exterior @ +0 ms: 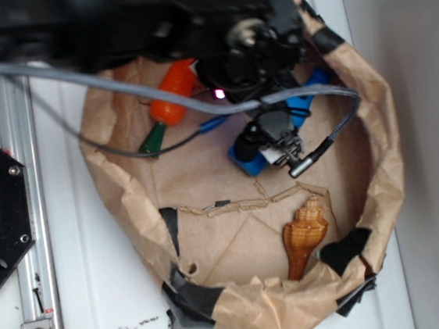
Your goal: Grab the blue bottle.
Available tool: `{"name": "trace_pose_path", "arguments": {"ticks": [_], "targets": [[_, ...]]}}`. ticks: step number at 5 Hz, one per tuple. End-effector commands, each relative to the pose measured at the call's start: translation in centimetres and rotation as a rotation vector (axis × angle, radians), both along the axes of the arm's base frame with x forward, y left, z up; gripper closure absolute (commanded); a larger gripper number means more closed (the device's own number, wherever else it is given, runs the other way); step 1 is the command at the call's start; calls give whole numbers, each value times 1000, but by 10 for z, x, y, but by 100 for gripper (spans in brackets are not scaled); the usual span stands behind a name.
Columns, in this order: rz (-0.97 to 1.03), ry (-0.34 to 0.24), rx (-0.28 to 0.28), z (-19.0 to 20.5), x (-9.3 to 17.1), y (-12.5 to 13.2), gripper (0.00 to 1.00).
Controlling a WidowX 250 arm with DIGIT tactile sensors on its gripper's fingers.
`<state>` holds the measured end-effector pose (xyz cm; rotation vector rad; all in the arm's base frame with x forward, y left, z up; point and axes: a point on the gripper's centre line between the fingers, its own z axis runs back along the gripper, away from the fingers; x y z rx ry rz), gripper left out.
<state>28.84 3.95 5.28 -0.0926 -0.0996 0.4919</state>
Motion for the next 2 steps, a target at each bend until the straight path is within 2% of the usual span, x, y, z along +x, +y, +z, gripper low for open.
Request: {"name": "trace_pose_path", "arguments": {"ticks": [1,2], "targets": [[-83,-49,134,12,28,-1,100],[-111,-66,113,41,13,-1,100]]}}
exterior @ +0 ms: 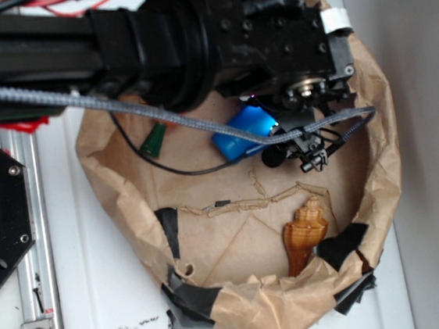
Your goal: Grab the blue bottle.
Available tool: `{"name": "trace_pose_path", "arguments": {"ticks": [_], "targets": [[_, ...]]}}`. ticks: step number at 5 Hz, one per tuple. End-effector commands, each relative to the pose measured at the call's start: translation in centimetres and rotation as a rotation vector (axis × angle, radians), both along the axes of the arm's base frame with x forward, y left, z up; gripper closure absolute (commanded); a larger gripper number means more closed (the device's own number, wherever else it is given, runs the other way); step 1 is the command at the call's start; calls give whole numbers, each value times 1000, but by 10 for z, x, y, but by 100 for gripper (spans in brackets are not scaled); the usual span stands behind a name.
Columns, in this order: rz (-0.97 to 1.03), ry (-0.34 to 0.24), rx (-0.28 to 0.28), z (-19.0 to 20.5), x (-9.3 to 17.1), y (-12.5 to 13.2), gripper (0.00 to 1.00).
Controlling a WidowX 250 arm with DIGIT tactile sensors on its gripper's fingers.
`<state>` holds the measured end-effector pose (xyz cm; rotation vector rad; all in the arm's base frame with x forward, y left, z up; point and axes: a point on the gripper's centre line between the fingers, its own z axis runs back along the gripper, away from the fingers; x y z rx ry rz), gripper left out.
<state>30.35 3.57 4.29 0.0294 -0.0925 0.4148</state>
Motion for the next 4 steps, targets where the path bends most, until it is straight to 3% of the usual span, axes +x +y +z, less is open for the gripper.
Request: {"name": "trace_pose_path", "arguments": {"ticks": [1,2,3,4], "targets": [[-109,-144,-82,97,-17,3,100],[-215,-111,-126,147,-29,4,100],[-242,98,-55,193,-43,-8,70],[-192,155,-108,199,-53,-10,100]]}}
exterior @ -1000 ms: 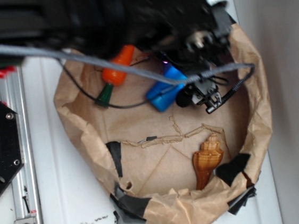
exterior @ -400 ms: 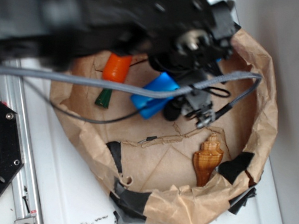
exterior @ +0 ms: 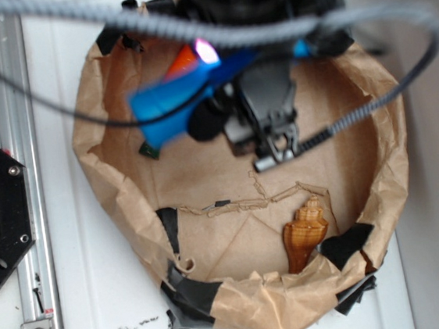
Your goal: Grab the blue bottle.
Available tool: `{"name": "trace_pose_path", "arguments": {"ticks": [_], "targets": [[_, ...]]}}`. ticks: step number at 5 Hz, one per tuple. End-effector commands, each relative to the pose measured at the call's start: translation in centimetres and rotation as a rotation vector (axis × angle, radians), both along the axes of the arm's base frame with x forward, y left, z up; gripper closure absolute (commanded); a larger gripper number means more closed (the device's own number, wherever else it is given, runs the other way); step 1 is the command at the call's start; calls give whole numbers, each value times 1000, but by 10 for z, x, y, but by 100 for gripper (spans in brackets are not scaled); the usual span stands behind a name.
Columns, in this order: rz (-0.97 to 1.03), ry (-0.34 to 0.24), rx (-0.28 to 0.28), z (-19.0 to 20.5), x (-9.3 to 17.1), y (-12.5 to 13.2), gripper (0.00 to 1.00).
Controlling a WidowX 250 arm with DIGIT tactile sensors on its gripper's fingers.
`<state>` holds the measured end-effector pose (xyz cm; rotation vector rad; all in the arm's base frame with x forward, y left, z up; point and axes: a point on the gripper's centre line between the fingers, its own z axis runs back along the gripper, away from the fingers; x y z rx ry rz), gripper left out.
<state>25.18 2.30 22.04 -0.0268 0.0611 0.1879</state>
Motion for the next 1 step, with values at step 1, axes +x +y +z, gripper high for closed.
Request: {"name": "trace_pose_path", "arguments": {"ticks": [1], "targets": [[65,10,5,12,-1,7,100]]}}
